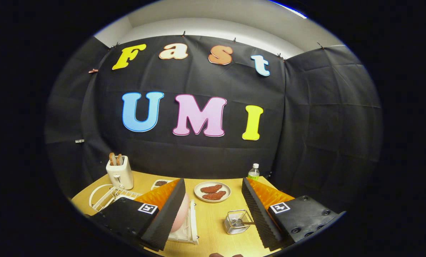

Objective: Take the plate from the dish rack, then take the spoon from the basket and place it into the plate.

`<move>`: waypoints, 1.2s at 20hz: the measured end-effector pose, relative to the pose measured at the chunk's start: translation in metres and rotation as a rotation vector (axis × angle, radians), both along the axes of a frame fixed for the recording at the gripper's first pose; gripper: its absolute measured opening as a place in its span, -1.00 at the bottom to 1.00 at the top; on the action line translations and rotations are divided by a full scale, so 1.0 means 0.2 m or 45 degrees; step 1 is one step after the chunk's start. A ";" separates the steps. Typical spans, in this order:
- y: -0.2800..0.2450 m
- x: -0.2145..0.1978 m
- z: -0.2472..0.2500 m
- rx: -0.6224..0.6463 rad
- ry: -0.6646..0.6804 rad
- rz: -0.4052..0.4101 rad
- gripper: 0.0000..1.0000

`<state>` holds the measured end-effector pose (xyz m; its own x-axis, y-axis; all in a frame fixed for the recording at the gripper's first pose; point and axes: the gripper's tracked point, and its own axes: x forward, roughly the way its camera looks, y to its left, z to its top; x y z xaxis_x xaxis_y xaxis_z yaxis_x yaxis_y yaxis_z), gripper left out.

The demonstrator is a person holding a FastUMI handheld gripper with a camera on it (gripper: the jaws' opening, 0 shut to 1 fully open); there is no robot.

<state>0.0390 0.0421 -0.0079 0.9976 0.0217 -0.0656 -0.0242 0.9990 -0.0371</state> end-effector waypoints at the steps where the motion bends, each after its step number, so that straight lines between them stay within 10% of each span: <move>1: 0.04 0.05 -0.04 -0.001 0.032 0.012 0.96; 12: 0.31 0.42 -0.56 -0.170 0.374 0.101 0.86; 24: 0.32 0.48 -0.90 -0.106 0.669 -0.025 -0.24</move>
